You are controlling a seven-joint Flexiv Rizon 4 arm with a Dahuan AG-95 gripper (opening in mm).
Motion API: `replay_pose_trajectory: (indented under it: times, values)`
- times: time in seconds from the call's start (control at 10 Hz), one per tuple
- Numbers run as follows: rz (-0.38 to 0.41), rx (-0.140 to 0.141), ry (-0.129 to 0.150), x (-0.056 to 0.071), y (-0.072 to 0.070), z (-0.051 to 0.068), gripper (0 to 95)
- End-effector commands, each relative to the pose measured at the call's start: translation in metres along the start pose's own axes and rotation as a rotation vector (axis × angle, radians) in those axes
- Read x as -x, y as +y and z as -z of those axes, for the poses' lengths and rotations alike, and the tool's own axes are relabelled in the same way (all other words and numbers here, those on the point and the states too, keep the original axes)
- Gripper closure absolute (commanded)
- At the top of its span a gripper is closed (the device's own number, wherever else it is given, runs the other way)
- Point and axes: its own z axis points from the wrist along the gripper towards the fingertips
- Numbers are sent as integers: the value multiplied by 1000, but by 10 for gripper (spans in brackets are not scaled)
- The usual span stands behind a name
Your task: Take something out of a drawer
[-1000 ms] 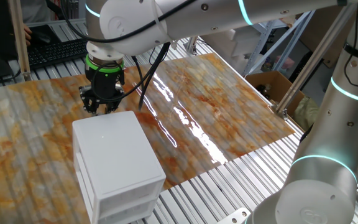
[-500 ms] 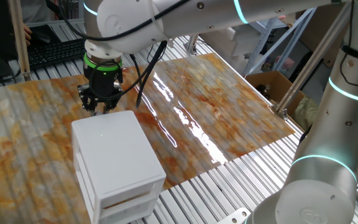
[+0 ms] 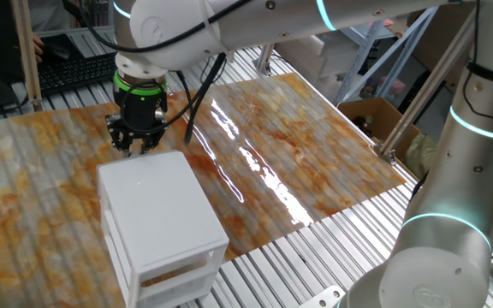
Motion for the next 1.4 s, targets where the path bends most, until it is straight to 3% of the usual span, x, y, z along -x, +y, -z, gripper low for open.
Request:
replay_pose_trajectory:
  times: [0.1, 1.4]
  values:
    - [3, 1, 1, 3, 1, 0, 950]
    - [7, 11, 17, 20, 5, 2, 950]
